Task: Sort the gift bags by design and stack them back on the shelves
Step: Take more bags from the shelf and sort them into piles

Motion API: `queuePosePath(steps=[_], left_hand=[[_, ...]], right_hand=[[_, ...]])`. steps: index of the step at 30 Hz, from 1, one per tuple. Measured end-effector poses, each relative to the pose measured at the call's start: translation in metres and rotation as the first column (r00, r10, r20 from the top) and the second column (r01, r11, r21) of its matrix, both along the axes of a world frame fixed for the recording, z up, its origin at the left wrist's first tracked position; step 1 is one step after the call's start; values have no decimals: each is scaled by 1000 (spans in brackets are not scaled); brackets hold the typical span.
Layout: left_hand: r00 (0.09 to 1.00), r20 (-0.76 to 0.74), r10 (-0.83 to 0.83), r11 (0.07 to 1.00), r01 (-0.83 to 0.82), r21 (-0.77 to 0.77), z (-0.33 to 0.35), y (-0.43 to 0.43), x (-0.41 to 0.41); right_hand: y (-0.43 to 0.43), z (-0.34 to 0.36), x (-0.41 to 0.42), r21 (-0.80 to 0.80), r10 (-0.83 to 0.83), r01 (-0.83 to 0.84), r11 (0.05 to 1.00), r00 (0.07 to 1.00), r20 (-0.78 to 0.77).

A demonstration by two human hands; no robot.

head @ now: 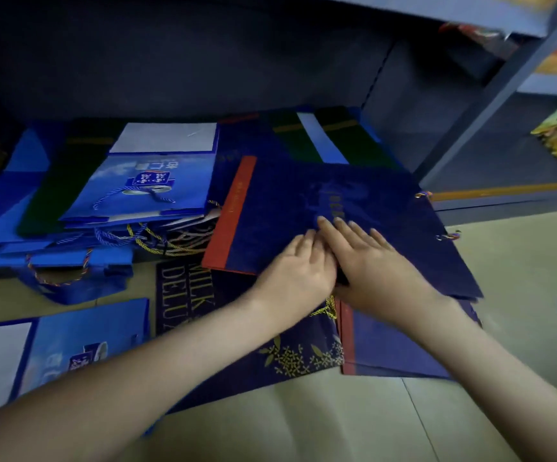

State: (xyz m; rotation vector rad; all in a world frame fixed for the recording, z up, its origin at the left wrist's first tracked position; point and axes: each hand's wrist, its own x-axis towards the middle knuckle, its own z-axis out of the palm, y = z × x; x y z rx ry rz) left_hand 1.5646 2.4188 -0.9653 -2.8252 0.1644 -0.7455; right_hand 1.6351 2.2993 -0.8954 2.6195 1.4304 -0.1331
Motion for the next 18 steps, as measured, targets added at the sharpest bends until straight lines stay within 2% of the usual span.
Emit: queuePosePath(steps=[2,4,7,10,15,18], left_hand=[[996,-67,55,998,-57,-28,3,-6,2],[985,-133,111,991,-120,-63,3,4,2],[972,-185,145,989,-149,-8,-5,22,-4],[986,-155,62,997,-53,64,-7,4,-8],[987,-95,-127,983,138,122,-9,-77,0],[965,-144,-220,961,239,139,-28,-117,9]], right_hand=[[9,-18,-3,7,-50,49,999,997,58],[3,-37,6,95,-41,31,995,993,107],[-33,-59,29,151,-94,68,986,981,171],[-83,-75,36,177,-123,83,981,966,227],[-177,-89,16,189,-232,194,963,950,211],[-227,-106,6,156,-309,281,947,931,197]])
